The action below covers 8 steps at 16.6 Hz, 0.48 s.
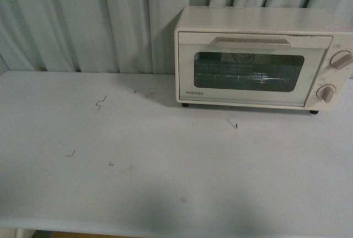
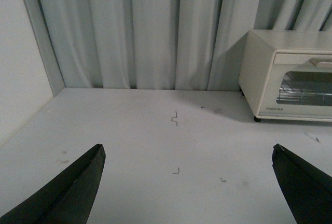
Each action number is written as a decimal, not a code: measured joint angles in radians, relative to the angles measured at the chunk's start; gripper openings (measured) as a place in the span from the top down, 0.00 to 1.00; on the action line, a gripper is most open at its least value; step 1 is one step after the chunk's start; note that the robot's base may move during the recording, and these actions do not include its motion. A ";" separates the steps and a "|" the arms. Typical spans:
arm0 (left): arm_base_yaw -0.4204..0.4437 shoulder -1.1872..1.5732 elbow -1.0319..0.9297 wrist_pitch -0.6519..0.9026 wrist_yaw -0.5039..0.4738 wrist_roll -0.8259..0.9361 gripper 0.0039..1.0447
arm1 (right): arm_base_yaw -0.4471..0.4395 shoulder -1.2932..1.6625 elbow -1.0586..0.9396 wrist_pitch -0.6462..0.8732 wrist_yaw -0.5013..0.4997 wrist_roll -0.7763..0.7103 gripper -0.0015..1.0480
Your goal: Open oven
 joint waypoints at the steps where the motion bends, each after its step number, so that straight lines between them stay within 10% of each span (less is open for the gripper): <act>1: 0.000 0.000 0.000 0.000 0.000 0.000 0.06 | 0.000 0.000 0.000 0.000 0.000 0.000 0.06; 8: 0.000 0.000 0.000 0.000 0.000 0.000 0.06 | 0.000 0.000 0.000 0.000 0.000 0.000 0.06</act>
